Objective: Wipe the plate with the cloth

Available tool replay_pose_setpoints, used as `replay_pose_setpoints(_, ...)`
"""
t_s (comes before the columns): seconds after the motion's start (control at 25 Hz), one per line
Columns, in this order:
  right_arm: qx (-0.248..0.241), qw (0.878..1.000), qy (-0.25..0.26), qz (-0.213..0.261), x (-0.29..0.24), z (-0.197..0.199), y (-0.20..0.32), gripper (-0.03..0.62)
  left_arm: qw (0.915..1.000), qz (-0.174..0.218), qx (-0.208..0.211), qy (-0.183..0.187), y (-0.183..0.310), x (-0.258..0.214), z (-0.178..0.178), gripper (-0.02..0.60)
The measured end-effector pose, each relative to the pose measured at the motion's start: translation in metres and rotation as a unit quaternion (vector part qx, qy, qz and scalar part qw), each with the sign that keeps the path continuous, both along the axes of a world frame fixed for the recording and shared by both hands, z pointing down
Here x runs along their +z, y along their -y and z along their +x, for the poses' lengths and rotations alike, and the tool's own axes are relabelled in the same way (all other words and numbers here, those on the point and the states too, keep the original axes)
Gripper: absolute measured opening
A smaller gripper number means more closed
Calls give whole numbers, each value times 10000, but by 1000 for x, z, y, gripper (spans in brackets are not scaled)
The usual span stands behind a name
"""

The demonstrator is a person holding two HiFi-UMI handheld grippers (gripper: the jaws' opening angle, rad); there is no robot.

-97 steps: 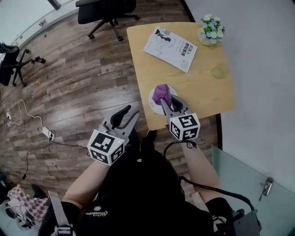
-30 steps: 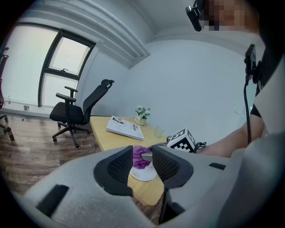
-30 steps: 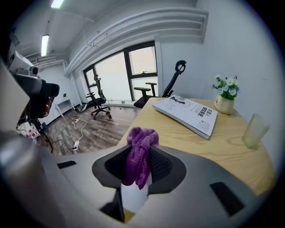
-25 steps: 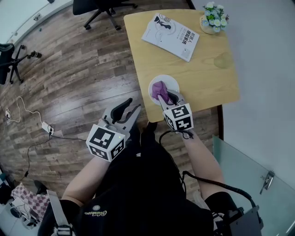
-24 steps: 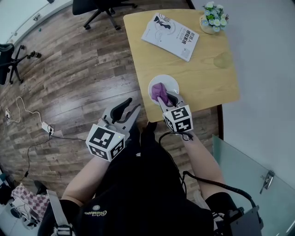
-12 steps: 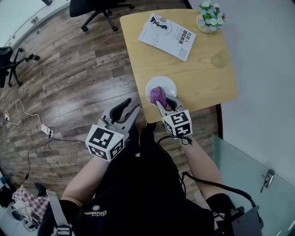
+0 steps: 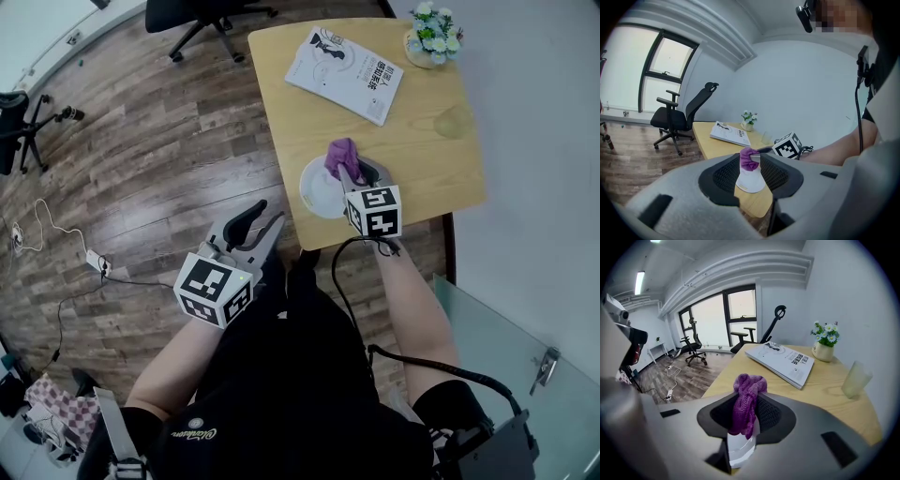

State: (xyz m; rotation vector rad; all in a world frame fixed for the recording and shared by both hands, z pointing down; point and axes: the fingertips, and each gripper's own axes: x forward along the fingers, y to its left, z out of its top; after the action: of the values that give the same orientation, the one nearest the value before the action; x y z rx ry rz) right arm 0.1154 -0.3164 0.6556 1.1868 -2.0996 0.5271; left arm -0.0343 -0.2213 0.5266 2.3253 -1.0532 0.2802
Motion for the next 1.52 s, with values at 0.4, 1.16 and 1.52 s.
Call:
replay_pose_setpoints(0.4, -135, 9996, 177, -168, -4, -8, -36, 95, 10000, -24, 13, -38, 5, 2, 4, 140)
replay_pose_setpoints(1.16, -166, 9985, 414, -316, -8, -12, -81, 95, 9998, -43, 175, -62, 4, 6, 19, 140)
replay_pose_setpoints(1.52, 69, 9999, -84, 66, -8, 12, -7, 95, 9999, -20, 97, -18, 2, 1, 12, 140)
